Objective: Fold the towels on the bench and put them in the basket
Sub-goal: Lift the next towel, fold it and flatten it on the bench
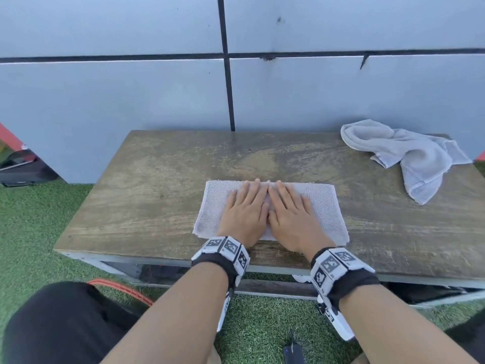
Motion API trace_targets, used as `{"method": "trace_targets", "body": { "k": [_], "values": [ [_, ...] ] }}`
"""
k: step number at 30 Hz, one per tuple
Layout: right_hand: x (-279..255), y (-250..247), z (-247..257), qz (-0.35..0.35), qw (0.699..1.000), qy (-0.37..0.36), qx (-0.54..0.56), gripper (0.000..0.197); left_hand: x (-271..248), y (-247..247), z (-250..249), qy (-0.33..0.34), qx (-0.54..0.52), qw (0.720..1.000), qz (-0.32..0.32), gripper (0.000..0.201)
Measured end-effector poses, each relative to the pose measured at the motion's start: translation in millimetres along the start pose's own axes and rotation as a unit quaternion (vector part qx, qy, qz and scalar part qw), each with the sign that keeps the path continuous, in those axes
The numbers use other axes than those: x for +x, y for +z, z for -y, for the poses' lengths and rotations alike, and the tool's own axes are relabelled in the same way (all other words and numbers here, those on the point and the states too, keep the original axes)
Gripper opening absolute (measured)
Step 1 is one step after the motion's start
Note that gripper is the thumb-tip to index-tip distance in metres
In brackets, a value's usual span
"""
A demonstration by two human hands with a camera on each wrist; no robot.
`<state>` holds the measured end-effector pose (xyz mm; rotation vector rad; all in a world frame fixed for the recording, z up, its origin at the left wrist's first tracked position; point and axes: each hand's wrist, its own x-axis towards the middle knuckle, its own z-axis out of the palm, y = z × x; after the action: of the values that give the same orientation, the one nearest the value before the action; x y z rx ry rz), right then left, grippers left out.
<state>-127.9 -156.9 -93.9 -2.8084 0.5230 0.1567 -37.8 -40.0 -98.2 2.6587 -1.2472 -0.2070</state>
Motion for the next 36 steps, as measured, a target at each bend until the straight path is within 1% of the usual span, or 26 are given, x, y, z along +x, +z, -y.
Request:
{"method": "trace_targets", "body": {
  "k": [3,8,13,18,24,27,31,33,34,35,36],
  "values": [
    [-2,2,-4,-0.021,1.0,0.0,-0.004,0.058,2,5,8,0.01,0.004,1.0,-0.007,0.056],
    [-3,6,-4,-0.054,0.999,0.005,-0.004,0.058,1,8,11,-0.002,0.0,1.0,-0.024,0.057],
    [-4,4,-10,-0.054,0.998,0.024,0.011,0.06,0,6,21,-0.028,-0.004,0.999,-0.026,0.061],
    [-8,2,-21,-0.054,0.998,0.045,0.003,0.062,-6,4,34,-0.05,-0.008,0.998,-0.037,0.06],
    [-14,-1,-38,-0.045,0.996,0.071,-0.003,0.063,-12,-3,43,-0.073,-0.026,0.997,-0.017,0.061],
    [-18,-3,-47,-0.046,0.995,0.086,-0.012,0.062,-14,-6,46,-0.081,-0.007,0.997,-0.002,0.064],
    [-22,-10,-51,-0.016,0.994,0.103,0.014,0.061,-14,-8,47,-0.089,0.002,0.996,0.016,0.066],
    [-22,-14,-48,-0.006,0.993,0.116,0.009,0.062,-13,-9,46,-0.093,0.0,0.995,0.027,0.067],
    [-23,-17,-45,-0.018,0.992,0.123,-0.003,0.062,-13,-9,46,-0.096,0.001,0.995,0.031,0.067],
    [-24,-21,-40,-0.052,0.991,0.124,-0.02,0.059,-13,-10,46,-0.102,0.003,0.994,0.035,0.067],
    [-28,-25,-35,-0.102,0.987,0.115,-0.038,0.052,-14,-10,45,-0.111,0.006,0.993,0.042,0.067]
  ]
}}
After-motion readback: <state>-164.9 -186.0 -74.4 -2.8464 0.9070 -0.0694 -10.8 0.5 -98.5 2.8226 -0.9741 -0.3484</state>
